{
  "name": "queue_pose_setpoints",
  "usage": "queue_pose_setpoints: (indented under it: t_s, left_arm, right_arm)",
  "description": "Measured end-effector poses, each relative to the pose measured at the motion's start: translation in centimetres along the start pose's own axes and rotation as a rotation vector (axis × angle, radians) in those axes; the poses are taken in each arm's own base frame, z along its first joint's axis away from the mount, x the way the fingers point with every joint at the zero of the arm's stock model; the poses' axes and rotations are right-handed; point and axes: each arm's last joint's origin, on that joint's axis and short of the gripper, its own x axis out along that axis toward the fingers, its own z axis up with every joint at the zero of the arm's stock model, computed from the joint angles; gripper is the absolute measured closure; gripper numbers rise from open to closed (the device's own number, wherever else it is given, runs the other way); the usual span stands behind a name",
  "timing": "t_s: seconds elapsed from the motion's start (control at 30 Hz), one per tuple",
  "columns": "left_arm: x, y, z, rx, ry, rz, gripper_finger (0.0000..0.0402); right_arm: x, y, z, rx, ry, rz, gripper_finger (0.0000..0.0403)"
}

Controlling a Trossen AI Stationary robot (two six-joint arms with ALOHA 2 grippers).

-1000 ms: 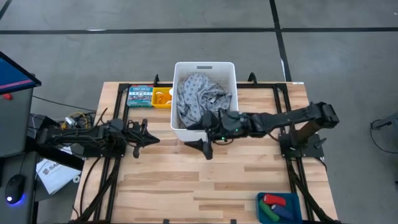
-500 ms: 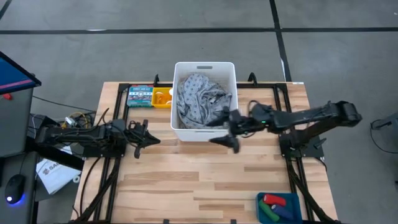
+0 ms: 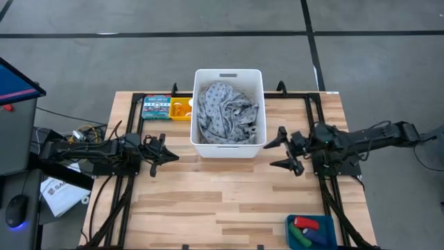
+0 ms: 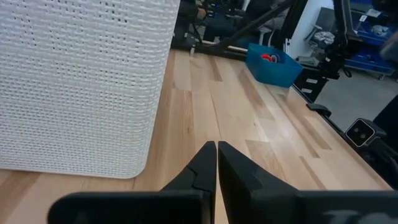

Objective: Pick & place medical supplies in basket/bin
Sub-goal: Return to Home Position

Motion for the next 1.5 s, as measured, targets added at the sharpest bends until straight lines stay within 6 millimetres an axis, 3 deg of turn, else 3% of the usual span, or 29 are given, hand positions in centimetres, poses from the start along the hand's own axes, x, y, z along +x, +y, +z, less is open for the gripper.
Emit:
queue_pose_setpoints:
  t_s: [0.4, 0.87, 1.13, 1.5]
  left_arm:
    - [0.0, 0.0, 0.0, 0.0, 0.0, 0.0, 0.0395]
    - [0.0, 0.0, 0.0, 0.0, 0.0, 0.001, 0.0395]
    - [0.0, 0.0, 0.0, 0.0, 0.001, 0.001, 0.0395]
    - [0.0, 0.0, 0.0, 0.0, 0.001, 0.001, 0.0395]
  right_arm:
    - [-4.6, -0.8, -5.6, -0.002, -0.02, -0.044, 0.0085]
    - [-7.1, -1.2, -9.6, -0.047, 0.035, -0.105, 0.0085]
    - [-7.5, -1.6, -9.6, -0.077, 0.015, -0.236, 0.0085]
    - [-7.6, -1.9, -9.5, -0.084, 0.015, -0.265, 0.0085]
